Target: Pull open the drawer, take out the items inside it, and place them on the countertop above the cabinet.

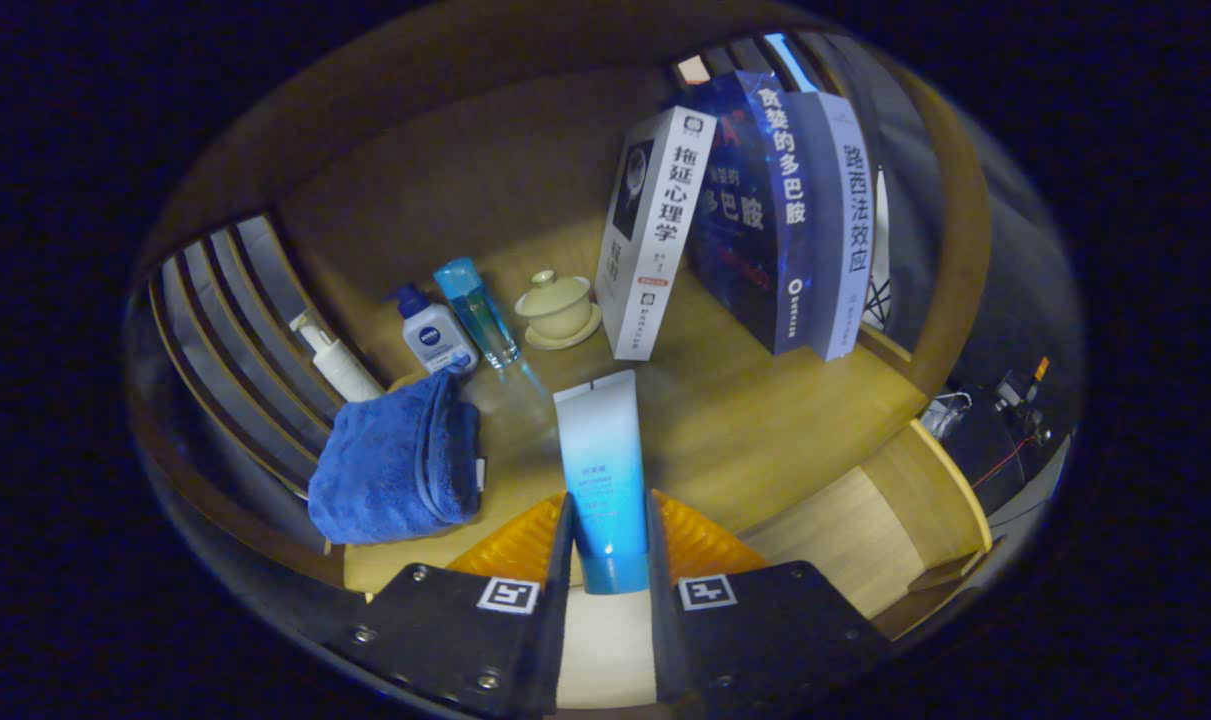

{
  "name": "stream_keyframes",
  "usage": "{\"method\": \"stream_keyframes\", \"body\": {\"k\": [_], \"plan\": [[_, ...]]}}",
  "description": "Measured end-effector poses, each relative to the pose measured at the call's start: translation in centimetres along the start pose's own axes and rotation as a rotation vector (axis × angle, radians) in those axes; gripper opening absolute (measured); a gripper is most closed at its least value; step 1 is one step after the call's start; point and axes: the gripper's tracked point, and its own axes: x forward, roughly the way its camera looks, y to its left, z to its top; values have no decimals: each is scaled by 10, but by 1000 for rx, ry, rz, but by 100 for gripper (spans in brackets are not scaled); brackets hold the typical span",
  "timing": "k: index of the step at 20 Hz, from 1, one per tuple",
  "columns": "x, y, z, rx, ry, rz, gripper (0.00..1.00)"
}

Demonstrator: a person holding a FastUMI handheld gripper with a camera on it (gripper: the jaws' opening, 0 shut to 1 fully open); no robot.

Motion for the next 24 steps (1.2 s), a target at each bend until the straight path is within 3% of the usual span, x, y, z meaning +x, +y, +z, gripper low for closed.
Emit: {"method": "stream_keyframes", "body": {"k": [5,15,19,24], "plan": [[26,2,-10,-14,60,25,36],[43,7,-3,-14,35,81,40],[24,13,13,-14,-46,111,55],[-39,14,46,-18,-266,143,54]]}}
